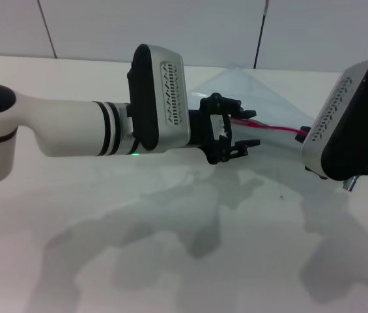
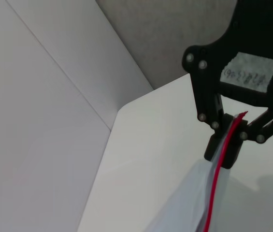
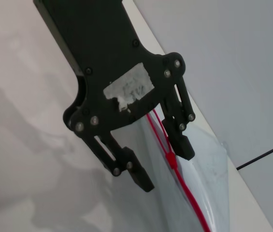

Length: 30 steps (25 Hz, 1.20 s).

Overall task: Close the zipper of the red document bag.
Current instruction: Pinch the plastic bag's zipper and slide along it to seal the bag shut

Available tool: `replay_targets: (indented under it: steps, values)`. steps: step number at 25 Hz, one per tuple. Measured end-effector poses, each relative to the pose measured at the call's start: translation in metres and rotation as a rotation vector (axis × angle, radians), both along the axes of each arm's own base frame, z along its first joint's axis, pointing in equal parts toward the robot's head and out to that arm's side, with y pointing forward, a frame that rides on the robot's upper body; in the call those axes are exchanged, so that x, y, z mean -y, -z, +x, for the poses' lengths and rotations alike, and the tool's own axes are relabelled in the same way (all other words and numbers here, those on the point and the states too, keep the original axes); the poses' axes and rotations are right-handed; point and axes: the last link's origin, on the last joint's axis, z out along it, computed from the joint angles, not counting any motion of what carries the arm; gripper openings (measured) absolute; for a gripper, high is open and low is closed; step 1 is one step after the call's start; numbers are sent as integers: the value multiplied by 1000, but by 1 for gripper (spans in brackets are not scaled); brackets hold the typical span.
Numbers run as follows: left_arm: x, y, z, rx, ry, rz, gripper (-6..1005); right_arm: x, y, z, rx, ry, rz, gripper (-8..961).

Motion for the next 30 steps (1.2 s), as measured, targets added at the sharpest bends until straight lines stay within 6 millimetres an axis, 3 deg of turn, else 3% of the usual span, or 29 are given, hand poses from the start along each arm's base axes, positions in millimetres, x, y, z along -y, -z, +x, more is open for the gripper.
replay_targets:
  steps: [9, 30]
  values:
    - [3, 0, -7, -2, -14, 1, 464, 1, 1, 1, 2, 2, -2, 77]
    - [4, 2, -2, -8, 8, -9, 428, 0, 2, 1, 5, -1, -5, 81]
